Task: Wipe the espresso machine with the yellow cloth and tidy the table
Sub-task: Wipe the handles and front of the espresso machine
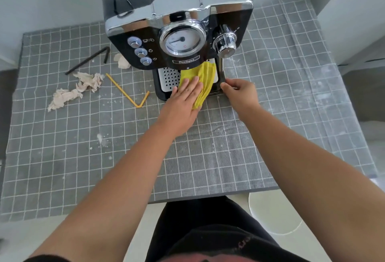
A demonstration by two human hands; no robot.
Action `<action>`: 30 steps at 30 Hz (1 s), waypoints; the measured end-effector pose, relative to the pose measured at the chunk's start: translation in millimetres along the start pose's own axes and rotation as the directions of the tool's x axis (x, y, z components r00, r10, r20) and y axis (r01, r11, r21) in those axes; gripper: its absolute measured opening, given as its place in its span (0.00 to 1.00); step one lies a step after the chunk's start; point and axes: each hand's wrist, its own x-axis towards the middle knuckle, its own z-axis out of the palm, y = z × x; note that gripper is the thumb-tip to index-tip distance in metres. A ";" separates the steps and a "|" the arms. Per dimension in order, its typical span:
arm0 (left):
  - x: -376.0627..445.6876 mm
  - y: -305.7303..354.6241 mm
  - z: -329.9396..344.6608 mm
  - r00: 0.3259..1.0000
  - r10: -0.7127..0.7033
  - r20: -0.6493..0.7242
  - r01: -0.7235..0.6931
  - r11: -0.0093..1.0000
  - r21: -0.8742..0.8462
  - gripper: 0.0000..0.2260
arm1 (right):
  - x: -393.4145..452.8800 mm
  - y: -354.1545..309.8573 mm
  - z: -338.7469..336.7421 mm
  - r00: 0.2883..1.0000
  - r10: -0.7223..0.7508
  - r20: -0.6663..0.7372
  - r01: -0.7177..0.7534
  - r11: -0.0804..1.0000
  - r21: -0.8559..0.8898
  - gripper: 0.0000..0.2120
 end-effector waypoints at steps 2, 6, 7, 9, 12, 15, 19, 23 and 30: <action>0.8 1.1 -0.6 1.000 -0.019 -0.021 0.018 0.999 -0.040 0.27 | -0.2 -1.5 -0.6 1.000 0.013 0.009 -0.013 1.000 0.002 0.17; -8.6 -9.1 0.3 0.992 -0.111 -0.064 0.113 0.994 0.014 0.28 | 0.7 -2.6 -3.0 0.999 0.033 0.020 -0.033 0.999 0.005 0.16; -12.6 -14.8 1.5 0.986 -0.142 -0.084 0.144 0.989 0.030 0.28 | 1.0 -2.8 -2.6 0.999 0.028 0.017 -0.028 1.000 0.007 0.16; -20.9 -27.7 3.3 0.970 -0.208 -0.126 0.213 0.977 0.027 0.28 | 0.3 -4.2 0.4 1.000 0.008 0.013 -0.008 1.000 0.014 0.17; -25.9 -39.7 7.1 0.951 -0.241 -0.193 0.235 0.970 -0.054 0.32 | 0.0 -8.4 8.2 1.000 -0.018 0.004 0.018 1.000 -0.007 0.18; -21.3 -35.5 11.4 0.937 -0.265 -0.227 0.225 0.956 -0.188 0.35 | 0.3 -8.4 13.7 1.000 -0.016 -0.011 0.016 0.999 -0.035 0.19; -14.0 -38.2 10.5 0.931 -0.241 -0.275 0.175 0.954 -0.245 0.32 | 0.9 -4.6 15.5 1.000 -0.021 0.005 0.021 0.999 -0.044 0.20; -11.6 -42.9 3.4 0.954 -0.213 -0.212 0.176 0.968 -0.181 0.32 | 1.3 -8.7 12.8 1.000 -0.025 0.010 0.026 0.997 -0.073 0.19; -14.8 -7.7 -14.8 0.934 -0.268 -0.235 0.215 0.950 -0.228 0.24 | -24.3 -6.4 23.4 0.994 -0.073 -0.075 0.069 0.996 -0.047 0.17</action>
